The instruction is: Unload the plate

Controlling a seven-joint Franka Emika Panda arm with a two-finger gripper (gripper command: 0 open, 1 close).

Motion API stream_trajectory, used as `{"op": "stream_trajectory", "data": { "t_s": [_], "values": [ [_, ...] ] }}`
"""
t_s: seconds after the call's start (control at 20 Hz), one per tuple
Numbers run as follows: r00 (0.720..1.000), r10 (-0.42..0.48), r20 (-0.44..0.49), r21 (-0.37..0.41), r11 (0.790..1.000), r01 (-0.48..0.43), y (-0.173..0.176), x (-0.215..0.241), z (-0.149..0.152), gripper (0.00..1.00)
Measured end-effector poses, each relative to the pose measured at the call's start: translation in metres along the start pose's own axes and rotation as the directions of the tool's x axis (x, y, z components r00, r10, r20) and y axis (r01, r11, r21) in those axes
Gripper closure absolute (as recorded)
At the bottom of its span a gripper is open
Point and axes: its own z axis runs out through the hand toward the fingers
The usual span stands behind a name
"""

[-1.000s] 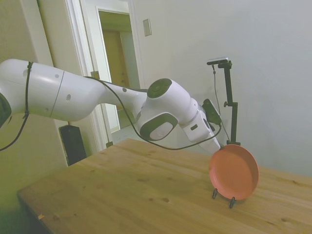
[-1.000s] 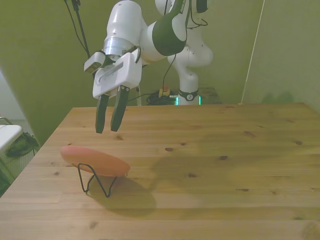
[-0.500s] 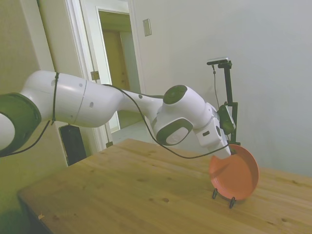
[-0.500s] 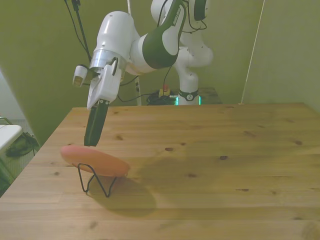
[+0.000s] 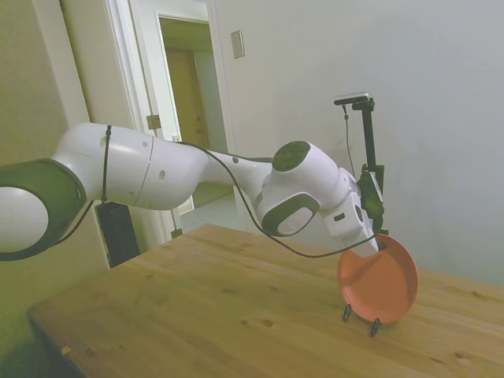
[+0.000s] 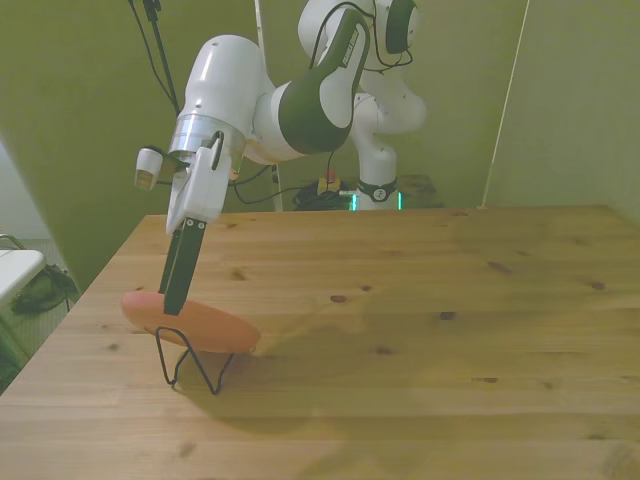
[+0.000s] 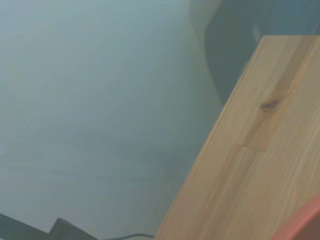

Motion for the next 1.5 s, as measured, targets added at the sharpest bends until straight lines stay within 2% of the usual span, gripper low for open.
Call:
{"op": "stream_trajectory", "data": {
  "t_s": [0.85, 1.5],
  "values": [
    [1.0, 0.01, -0.01, -0.018, 1.0, -0.011, 0.0091, 0.0094, 0.0037, 1.0],
    [1.0, 0.011, -0.009, -0.005, 1.0, -0.012, 0.0034, 0.0098, -0.0036, 1.0]
  ]
}}
